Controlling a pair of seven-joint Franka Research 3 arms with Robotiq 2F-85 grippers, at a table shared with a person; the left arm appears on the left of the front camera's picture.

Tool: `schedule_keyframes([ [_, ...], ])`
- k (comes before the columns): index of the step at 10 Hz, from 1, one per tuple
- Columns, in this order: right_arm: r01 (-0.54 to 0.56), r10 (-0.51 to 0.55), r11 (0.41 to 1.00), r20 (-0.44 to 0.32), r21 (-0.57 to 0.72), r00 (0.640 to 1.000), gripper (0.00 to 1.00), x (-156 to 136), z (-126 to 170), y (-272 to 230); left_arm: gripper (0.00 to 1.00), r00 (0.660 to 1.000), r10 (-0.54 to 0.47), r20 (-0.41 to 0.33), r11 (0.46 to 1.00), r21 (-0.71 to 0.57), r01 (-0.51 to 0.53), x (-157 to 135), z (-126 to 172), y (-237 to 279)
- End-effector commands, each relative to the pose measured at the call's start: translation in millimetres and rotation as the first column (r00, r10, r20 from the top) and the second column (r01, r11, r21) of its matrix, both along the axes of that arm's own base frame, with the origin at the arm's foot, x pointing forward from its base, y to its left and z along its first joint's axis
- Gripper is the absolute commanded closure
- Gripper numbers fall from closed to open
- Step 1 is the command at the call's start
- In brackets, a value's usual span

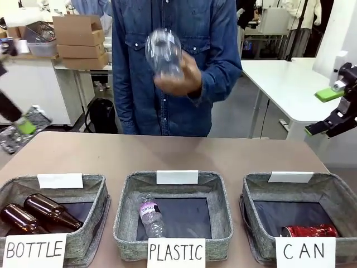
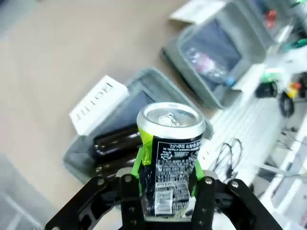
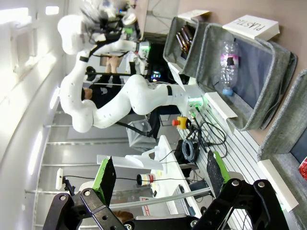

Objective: Sort the can waste into the basket.
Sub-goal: Pick up the can waste from the table and place it in the right Fabric basket.

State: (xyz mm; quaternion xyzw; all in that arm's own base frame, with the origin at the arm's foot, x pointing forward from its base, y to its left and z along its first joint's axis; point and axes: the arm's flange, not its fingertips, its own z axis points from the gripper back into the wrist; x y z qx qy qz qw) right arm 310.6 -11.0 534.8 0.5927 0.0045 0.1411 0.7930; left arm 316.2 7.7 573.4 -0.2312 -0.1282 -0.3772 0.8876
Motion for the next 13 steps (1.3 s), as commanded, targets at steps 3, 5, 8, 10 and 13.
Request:
schedule_keyframes([
  [3, -0.012, 0.012, 1.0, 0.014, -0.001, 1.0, 0.0, 0, 1, -2, 1.0, 0.999, 0.047, -0.005, 0.996, 0.07, -0.046, 24, -6, -21],
  [5, -0.012, 0.012, 1.0, 0.014, -0.001, 1.0, 0.0, 0, 1, -2, 0.6, 0.996, -0.078, 0.035, 0.997, -0.007, 0.079, 13, -9, -18],
  [8, -0.012, 0.012, 1.0, 0.014, -0.001, 1.0, 0.0, 0, 1, -2, 0.6, 0.926, -0.335, 0.177, 0.927, -0.112, 0.357, -24, 5, -42],
  [10, -0.012, 0.012, 1.0, 0.014, -0.001, 1.0, 0.0, 0, 1, -2, 0.6, 0.932, -0.317, 0.179, 0.936, -0.102, 0.338, -39, 10, -7],
  [13, -0.012, 0.012, 1.0, 0.014, -0.001, 1.0, 0.0, 0, 1, -2, 0.6, 0.97, -0.115, 0.215, 0.977, -0.151, 0.149, -63, 10, 56],
])
